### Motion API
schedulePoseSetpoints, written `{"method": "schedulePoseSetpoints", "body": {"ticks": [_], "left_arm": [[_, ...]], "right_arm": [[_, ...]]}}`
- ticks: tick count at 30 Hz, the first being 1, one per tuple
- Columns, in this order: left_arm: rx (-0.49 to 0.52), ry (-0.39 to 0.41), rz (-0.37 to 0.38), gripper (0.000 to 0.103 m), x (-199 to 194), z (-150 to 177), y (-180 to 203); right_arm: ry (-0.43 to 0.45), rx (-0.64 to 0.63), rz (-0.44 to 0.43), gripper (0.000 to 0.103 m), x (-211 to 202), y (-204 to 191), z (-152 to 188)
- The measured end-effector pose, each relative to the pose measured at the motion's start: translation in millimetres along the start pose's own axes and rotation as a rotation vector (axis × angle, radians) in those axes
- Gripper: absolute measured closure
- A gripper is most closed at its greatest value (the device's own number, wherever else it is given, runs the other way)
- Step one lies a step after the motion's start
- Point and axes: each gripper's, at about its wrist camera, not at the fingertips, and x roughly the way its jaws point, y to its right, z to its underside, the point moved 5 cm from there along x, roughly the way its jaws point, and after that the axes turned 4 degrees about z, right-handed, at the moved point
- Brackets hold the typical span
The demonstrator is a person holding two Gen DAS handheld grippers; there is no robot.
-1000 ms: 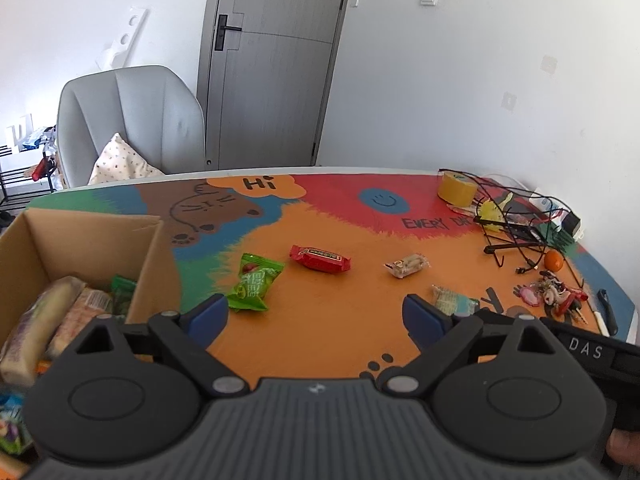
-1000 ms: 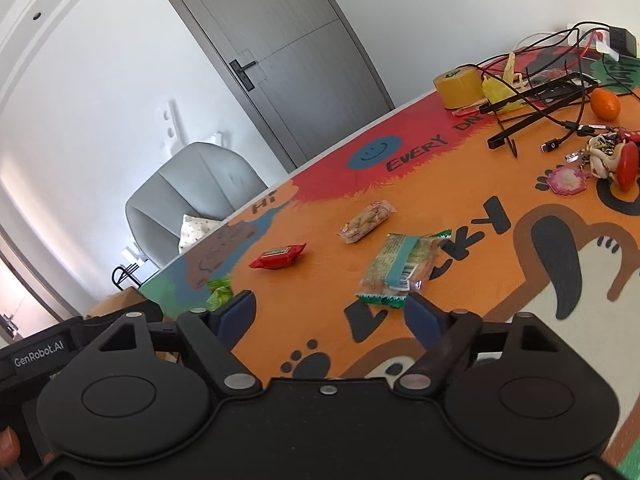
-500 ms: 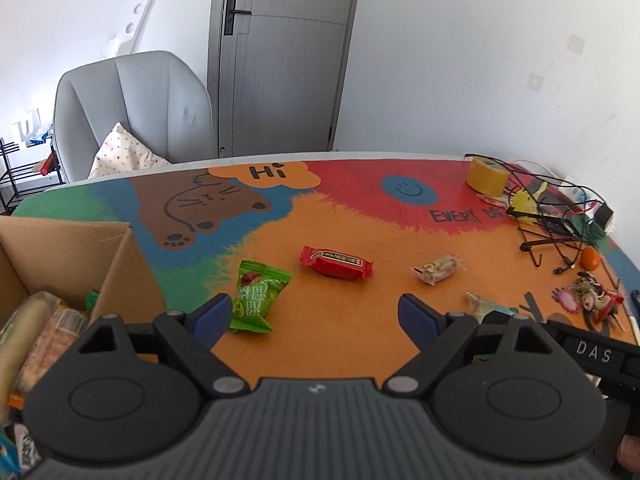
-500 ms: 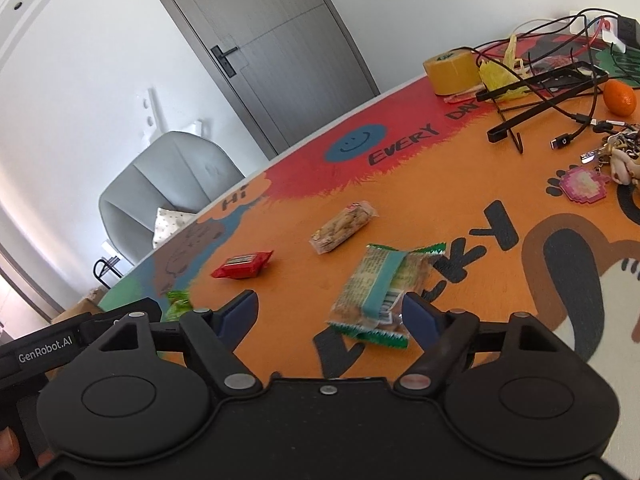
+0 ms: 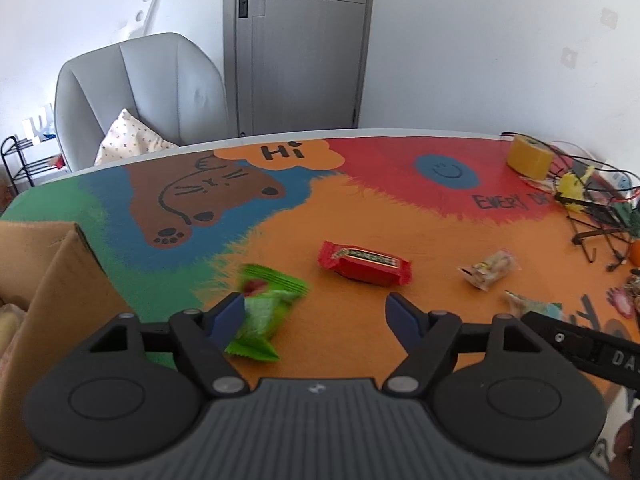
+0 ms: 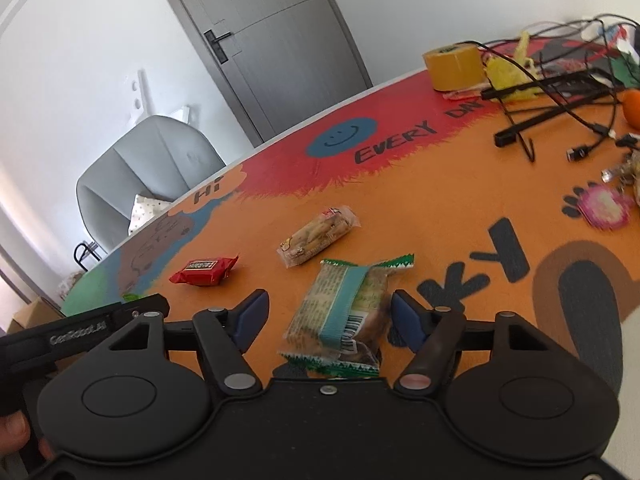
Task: Organize snacks
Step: 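Grasp the green snack bag with left tool while right tool grasps the striped biscuit pack, then carry the green bag to the box with left tool while right tool carries the biscuit pack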
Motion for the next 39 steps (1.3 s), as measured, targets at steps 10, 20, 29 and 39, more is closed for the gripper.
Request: {"method": "schedulePoseSetpoints", "body": {"ticks": [10,20,29,39], "left_arm": [[0.009,-0.022,-0.044,0.031,18.6,-1.0,-8.7],[-0.041,-0.070,0.014,0.074,17.9,6.9,-10.3],[-0.002,-0.042,0.074,0.074,-13.9,16.9,5.6],[-0.018,-0.003,0.086,0.074,-54.0,26.4,-8.3]], "right_arm": [[0.026,-0.057,0.011,0.035,9.2,-6.9,-3.2],[0.030,-0.071,0.030,0.053,2.9,-1.1,-0.3],[0.014,-0.074,0.039,0.056,-13.9,-3.9,12.2],[0.036,-0.189,0.135,0.054,-15.7,-24.4,24.3]]}}
